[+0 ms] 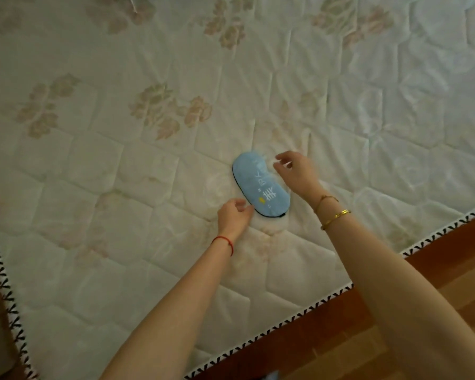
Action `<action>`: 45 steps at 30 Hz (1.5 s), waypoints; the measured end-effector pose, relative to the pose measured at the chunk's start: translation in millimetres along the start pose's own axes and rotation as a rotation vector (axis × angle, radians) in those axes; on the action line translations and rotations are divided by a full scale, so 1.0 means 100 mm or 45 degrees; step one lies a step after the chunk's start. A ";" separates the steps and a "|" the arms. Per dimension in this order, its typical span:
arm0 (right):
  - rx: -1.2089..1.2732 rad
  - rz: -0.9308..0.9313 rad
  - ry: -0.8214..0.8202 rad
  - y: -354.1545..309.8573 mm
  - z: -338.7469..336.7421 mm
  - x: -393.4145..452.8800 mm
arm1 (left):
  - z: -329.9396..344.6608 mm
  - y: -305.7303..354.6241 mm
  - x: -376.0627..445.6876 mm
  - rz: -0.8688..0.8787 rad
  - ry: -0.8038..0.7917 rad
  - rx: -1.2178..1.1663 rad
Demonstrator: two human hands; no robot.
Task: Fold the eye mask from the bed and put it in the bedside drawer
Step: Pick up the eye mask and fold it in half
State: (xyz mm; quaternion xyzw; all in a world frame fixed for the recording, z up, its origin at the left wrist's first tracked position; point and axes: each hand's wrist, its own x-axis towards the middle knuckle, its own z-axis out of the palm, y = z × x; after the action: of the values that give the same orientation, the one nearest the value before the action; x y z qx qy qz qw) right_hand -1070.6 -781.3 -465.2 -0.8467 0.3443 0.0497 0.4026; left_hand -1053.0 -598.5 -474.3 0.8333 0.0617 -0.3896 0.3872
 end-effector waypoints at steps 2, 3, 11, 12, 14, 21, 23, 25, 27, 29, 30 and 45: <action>0.003 0.012 -0.029 0.00 0.06 0.14 | 0.07 0.00 0.07 -0.042 0.011 -0.018; -0.001 0.025 -0.045 0.00 0.08 0.19 | 0.10 0.01 0.10 -0.060 0.016 -0.025; -0.069 0.221 -0.268 0.03 0.23 0.38 | 0.21 0.05 0.22 -0.083 0.090 -0.177; -0.075 0.245 -0.303 0.03 0.25 0.36 | 0.21 0.06 0.22 -0.085 0.093 -0.196; -0.084 0.278 -0.343 0.04 0.27 0.32 | 0.22 0.09 0.21 -0.092 0.093 -0.223; 0.204 0.377 -0.324 0.07 0.17 0.15 | 0.09 0.06 0.12 -0.067 0.106 -0.213; 0.364 0.434 -0.323 0.06 0.13 0.04 | 0.03 0.04 0.07 -0.052 0.099 -0.223; 0.476 0.471 -0.334 0.05 0.11 -0.10 | -0.04 0.01 0.01 -0.051 0.054 -0.257; 0.577 0.498 -0.332 0.05 0.14 -0.26 | -0.10 -0.03 -0.07 -0.061 0.032 -0.286; 0.670 0.523 -0.303 0.04 0.17 -0.41 | -0.15 -0.09 -0.14 -0.070 0.055 -0.319; 0.697 0.526 -0.293 0.04 0.18 -0.48 | -0.17 -0.13 -0.17 -0.073 0.066 -0.332; -0.291 -0.478 -0.063 -0.17 1.02 -1.73 | -0.68 -1.04 -0.63 -0.225 0.041 -0.715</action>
State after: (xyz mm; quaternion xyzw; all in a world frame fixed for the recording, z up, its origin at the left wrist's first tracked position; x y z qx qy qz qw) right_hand -1171.5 -607.6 -460.3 -0.9346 0.1627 0.0335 0.3145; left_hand -1097.5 -467.2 -465.2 0.6909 0.2456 -0.3764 0.5663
